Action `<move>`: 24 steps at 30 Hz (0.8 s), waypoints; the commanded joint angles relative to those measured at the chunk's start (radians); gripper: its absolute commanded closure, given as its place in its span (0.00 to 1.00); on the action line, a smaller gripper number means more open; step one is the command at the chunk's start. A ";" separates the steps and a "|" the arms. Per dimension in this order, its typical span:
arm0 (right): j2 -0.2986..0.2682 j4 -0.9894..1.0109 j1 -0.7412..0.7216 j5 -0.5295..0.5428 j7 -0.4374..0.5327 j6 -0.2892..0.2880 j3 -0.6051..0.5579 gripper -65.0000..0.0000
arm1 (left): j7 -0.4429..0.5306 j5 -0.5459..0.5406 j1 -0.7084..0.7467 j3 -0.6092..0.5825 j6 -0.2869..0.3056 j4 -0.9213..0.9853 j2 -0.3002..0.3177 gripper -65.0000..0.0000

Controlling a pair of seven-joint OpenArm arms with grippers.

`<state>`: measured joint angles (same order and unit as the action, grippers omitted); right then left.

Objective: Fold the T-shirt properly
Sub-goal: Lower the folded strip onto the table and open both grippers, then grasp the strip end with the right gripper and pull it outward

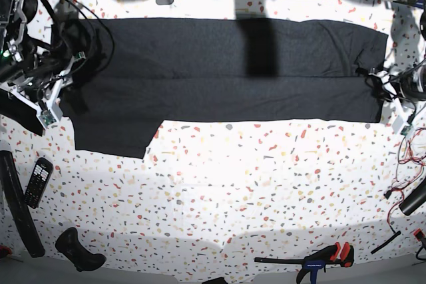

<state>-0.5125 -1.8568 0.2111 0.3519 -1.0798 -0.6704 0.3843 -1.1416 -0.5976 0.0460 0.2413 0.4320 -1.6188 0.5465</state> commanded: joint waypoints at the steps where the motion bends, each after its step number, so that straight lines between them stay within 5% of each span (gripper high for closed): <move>1: -0.019 -0.018 -0.009 0.026 0.026 0.005 0.009 0.50 | 0.014 -0.005 -0.013 0.007 0.001 -0.018 0.022 0.67; 3: -0.016 -0.018 -0.009 0.031 0.037 0.005 0.009 0.43 | 0.012 -0.005 -0.012 0.007 0.001 -0.018 0.022 0.56; 7: -0.016 -0.018 -0.009 0.031 0.048 0.005 0.009 0.43 | 0.013 -0.005 -0.012 0.007 0.001 -0.018 0.021 0.54; 11: -0.016 -0.017 -0.010 0.038 0.223 0.010 0.009 0.43 | 0.087 -0.009 -0.013 0.007 0.001 -0.018 0.013 0.54; 14: -0.016 -0.016 -0.028 0.102 0.336 0.069 0.009 0.44 | 0.164 -0.036 -0.016 0.007 0.001 -0.018 0.002 0.54; 20: 0.017 0.062 -0.182 0.124 0.260 0.163 0.009 0.44 | 0.198 -0.042 -0.035 0.006 0.002 -0.018 -0.082 0.54; 24: 0.047 0.216 -0.294 0.120 0.257 0.166 0.008 0.44 | 0.225 -0.031 -0.032 0.006 0.010 -0.018 -0.147 0.54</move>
<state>-0.4461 -1.6196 -0.0624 0.4679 -0.8490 -0.5034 0.3859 -0.9409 -0.6167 0.0284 0.2413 0.4408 -1.6184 0.3843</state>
